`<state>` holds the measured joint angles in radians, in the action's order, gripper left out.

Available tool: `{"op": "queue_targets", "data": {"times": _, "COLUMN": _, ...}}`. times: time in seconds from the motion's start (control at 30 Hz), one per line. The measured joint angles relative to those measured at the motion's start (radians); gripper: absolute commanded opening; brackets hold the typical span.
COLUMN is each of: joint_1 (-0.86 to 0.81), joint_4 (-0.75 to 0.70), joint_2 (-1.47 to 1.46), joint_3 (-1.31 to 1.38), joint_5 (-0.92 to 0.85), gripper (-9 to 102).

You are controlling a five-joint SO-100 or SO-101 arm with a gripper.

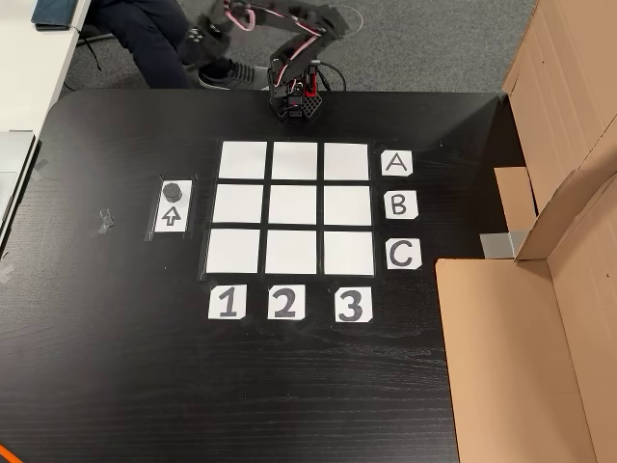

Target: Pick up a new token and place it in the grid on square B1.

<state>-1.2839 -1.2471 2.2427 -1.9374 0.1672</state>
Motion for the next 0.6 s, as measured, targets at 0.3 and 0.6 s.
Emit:
{"op": "queue_targets", "data": {"times": 0.3, "joint_1": 0.179, "joint_4": -0.216, "joint_2": -0.393, "joint_3": 0.499, "joint_5": 0.0, "gripper": 12}}
{"op": "queue_targets", "data": {"times": 0.6, "joint_1": 0.296, "joint_4": -0.239, "joint_2": -0.529, "joint_3": 0.632, "joint_5": 0.002, "gripper": 19}}
